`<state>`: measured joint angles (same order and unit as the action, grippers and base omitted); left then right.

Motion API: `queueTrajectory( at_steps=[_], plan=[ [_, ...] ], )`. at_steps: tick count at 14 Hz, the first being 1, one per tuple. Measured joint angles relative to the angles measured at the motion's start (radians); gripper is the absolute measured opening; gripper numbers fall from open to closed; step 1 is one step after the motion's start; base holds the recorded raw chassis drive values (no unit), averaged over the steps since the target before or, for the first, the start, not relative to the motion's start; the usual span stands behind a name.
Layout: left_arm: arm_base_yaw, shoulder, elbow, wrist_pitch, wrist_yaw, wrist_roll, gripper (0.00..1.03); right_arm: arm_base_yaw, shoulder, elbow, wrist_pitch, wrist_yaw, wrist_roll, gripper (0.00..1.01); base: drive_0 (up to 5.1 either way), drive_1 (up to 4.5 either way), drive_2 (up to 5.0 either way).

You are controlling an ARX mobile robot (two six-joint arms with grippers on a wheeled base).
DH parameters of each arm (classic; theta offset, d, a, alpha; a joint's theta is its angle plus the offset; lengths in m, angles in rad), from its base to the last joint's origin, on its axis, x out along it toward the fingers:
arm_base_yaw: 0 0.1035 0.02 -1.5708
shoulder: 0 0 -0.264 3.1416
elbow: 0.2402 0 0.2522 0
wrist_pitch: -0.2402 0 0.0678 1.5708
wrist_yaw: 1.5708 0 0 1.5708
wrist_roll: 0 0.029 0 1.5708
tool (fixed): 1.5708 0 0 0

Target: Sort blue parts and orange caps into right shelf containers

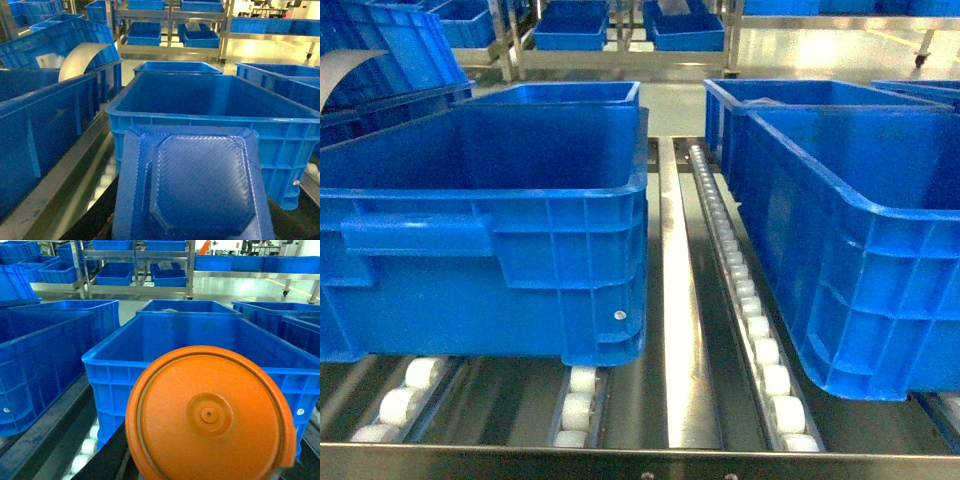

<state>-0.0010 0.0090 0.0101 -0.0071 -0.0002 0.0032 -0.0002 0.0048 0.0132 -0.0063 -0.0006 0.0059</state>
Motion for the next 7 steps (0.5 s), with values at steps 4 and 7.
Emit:
queueTrajectory(
  at_steps=[4,7],
  plan=[
    [0.000,0.000,0.000,0.000,0.000,0.000,0.43,0.000,0.000,0.000,0.000,0.000,0.000,0.44,0.0,0.00,0.0],
    [0.000,0.000,0.000,0.000,0.000,0.000,0.43,0.000,0.000,0.000,0.000,0.000,0.000,0.44,0.0,0.00,0.0]
  ],
)
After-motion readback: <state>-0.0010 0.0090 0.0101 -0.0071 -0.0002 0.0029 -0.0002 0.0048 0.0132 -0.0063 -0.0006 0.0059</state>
